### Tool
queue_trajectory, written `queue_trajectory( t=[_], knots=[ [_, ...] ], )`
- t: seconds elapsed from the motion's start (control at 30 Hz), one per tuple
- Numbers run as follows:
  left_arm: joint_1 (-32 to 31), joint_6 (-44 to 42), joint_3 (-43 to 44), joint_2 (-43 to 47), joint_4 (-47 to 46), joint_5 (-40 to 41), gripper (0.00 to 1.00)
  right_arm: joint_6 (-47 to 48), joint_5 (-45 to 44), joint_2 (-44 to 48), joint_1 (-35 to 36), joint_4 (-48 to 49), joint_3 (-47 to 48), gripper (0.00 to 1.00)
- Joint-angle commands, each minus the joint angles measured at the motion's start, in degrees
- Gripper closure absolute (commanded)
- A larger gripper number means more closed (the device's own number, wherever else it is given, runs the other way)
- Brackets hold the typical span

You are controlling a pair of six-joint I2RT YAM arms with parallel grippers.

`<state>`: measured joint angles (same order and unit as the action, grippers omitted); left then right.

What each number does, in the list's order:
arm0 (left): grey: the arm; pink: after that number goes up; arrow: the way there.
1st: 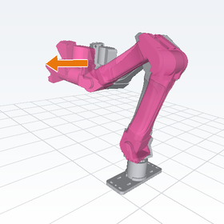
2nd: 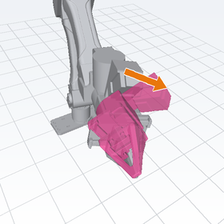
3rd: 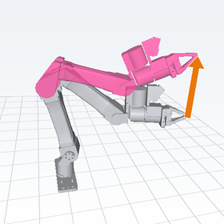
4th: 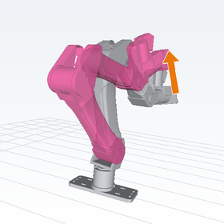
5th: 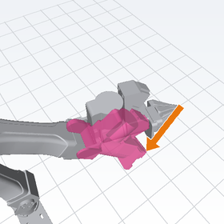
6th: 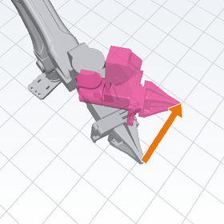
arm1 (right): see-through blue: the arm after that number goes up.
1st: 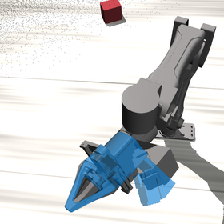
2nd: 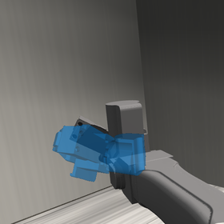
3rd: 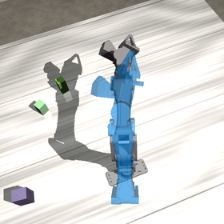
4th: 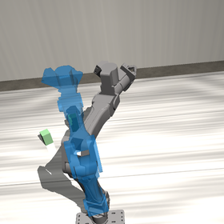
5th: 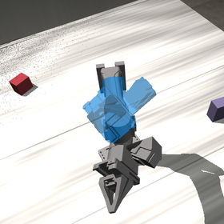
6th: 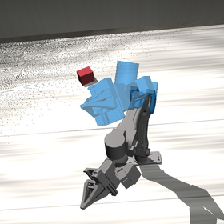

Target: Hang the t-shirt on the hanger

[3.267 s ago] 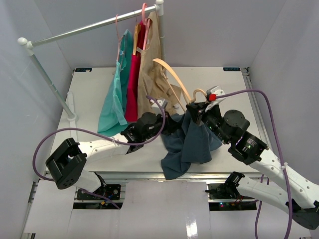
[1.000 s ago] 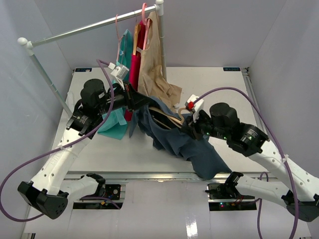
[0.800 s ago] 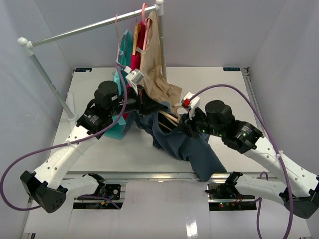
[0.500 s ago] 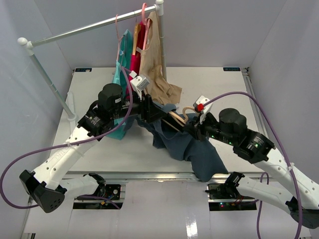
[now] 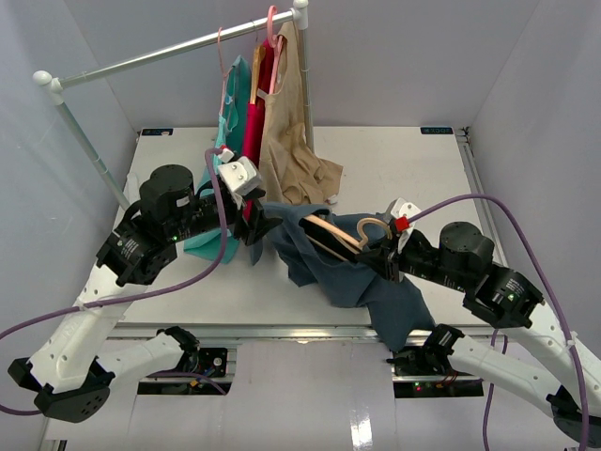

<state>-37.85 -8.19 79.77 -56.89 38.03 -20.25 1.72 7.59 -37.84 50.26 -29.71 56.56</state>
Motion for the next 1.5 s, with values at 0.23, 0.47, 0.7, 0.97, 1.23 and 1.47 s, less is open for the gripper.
queue_trajectory(
  t=[0.23,0.47,0.7,0.97,1.23,1.47],
  knots=[
    [-0.1,-18.9,1.1,-3.1,10.5,-4.2,0.29,1.6,7.7,-0.1,0.0,1.4,3.0,0.92],
    [-0.1,-22.8,0.8,-3.4,15.7,-4.7,0.32,1.8,8.4,0.0,0.0,1.9,2.1,0.92],
    [-0.1,-26.2,-1.5,-4.4,14.8,-4.0,0.31,2.6,10.9,0.7,0.0,2.0,2.0,0.92],
    [-0.1,-27.7,1.9,-6.6,14.2,-6.9,0.29,3.6,14.9,0.0,-0.1,2.0,2.3,0.92],
    [-0.1,-26.9,0.0,-8.9,17.2,-15.6,0.69,4.0,15.8,-0.3,-0.1,4.1,3.4,0.92],
    [-0.1,-26.0,3.3,-10.3,16.7,-28.3,0.73,5.6,16.5,-4.6,0.0,5.5,5.3,0.92]
  ],
)
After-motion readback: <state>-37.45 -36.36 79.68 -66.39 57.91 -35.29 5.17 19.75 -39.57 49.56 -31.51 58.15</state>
